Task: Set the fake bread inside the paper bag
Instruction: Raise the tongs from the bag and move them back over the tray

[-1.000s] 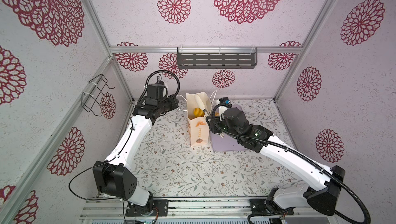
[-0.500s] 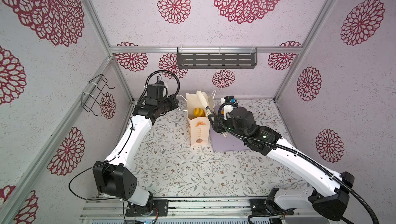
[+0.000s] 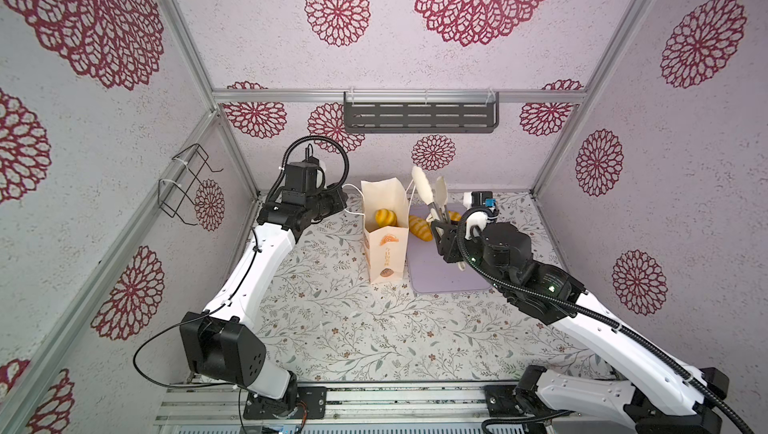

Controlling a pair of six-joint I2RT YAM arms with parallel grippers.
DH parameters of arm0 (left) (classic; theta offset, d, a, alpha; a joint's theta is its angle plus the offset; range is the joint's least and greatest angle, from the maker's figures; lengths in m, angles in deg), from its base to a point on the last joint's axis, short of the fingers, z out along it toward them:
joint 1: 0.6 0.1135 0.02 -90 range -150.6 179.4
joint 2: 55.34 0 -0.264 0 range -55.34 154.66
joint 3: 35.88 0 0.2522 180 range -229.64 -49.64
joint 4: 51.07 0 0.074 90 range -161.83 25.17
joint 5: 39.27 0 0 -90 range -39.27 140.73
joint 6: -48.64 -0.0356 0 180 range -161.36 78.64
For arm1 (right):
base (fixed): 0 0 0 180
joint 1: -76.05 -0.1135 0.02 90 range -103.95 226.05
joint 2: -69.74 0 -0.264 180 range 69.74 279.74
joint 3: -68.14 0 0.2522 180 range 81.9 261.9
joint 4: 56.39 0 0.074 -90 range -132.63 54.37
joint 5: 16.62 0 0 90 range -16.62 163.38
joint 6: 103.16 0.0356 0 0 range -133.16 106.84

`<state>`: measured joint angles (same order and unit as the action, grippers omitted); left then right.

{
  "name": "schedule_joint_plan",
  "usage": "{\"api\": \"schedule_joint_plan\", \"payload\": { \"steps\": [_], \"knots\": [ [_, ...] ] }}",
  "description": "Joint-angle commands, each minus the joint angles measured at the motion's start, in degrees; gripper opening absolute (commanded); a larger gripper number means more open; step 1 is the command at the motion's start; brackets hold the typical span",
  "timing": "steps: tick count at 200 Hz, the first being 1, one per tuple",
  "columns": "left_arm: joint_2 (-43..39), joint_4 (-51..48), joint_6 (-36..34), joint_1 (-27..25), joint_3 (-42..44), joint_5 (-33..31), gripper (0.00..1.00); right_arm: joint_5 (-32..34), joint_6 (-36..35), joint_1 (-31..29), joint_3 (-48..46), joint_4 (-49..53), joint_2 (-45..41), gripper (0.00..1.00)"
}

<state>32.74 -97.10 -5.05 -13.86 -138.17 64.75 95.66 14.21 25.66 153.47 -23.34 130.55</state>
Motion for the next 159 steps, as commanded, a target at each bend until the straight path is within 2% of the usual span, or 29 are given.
{"api": "schedule_joint_plan", "payload": {
  "steps": [1, 35, 64, 110, 159],
  "knots": [
    [-1.40, 0.79, -0.53, -0.39, 0.28, -0.42, 0.00, 6.68, -2.58, 0.29, -0.52, -3.29, -3.79, 0.52],
    [-1.05, 0.64, -0.65, -0.48, 0.20, -0.56, 0.00, 9.66, -2.46, 2.00, -3.95, -2.38, -8.13, 0.54],
    [-0.63, 0.37, -1.02, -0.74, 0.12, -1.30, 0.00, 9.23, -1.73, 4.88, -5.07, 0.51, -9.70, 0.55],
    [-0.38, -0.18, -1.71, -1.51, -0.06, -2.42, 0.00, 1.62, 0.67, 12.81, -8.47, 2.21, -10.28, 0.56],
    [-0.15, -0.77, -2.33, -1.81, -0.45, -2.70, 0.00, -2.91, 1.35, 16.48, -10.80, 2.99, -8.20, 0.57]
  ]
}}
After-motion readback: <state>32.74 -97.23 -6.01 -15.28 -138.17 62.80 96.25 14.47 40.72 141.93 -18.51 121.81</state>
